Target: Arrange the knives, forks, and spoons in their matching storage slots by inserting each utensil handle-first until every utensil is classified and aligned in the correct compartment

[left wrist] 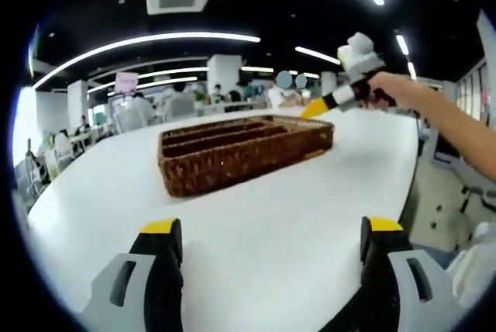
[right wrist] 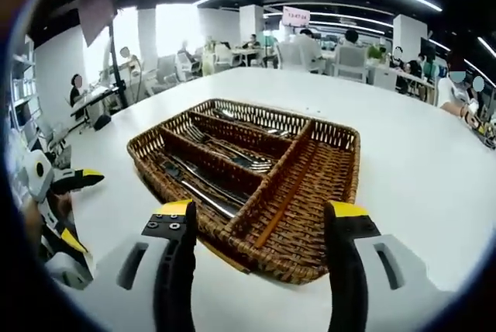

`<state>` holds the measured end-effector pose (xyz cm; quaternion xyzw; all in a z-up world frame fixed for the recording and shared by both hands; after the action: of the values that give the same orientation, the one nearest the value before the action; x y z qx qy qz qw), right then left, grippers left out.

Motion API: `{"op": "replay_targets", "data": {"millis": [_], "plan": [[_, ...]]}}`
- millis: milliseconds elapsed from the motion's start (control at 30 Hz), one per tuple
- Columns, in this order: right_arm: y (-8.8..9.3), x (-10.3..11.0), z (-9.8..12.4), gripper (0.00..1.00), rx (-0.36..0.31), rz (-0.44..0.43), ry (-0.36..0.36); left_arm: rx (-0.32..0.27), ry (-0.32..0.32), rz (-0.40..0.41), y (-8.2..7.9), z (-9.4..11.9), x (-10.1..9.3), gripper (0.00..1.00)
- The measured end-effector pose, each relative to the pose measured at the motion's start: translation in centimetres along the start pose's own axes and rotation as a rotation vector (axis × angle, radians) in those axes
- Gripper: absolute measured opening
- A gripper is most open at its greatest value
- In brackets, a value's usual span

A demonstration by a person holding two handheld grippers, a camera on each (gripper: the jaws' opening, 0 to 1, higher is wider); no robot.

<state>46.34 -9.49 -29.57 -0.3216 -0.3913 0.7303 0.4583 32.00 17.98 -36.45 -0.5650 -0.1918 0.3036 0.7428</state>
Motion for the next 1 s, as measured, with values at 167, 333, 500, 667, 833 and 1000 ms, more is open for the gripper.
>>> {"op": "replay_targets", "data": {"millis": [167,333,500,667,833,1000], "plan": [[0.6,0.2,0.1,0.71,-0.043,-0.011,-0.051,-0.010,0.004,0.003,-0.4,-0.1,-0.2,0.97],[1.5,0.2,0.3,0.75,-0.061,0.002,-0.085,-0.012,-0.004,-0.002,-0.7,0.1,-0.1,0.97],[1.4,0.2,0.4,0.79,-0.089,-0.048,-0.125,-0.003,-0.013,-0.009,-0.8,0.1,0.2,0.97],[2.6,0.8,2.3,0.78,-0.107,-0.042,-0.138,-0.007,-0.020,-0.003,-0.9,0.3,0.6,0.98],[2.6,0.2,2.3,0.77,-0.120,-0.040,-0.144,-0.002,-0.029,-0.001,-1.0,0.2,0.8,0.98],[2.8,-0.2,2.9,0.74,-0.155,-0.004,-0.114,0.000,-0.025,-0.004,-0.9,-0.1,0.5,0.97]]}}
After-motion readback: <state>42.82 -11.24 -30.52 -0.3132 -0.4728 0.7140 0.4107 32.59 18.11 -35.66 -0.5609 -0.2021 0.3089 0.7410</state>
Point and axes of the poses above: the point that each gripper's makers call its tool centre point, and the gripper's own axes: z roughly backward along the fingers, x roughly to its left, y roughly out of its underside, the point moved 8 cm from there along z, roughly backward along the fingers, and after that the axes turned 13 degrees about y, right-handed, at the moved point
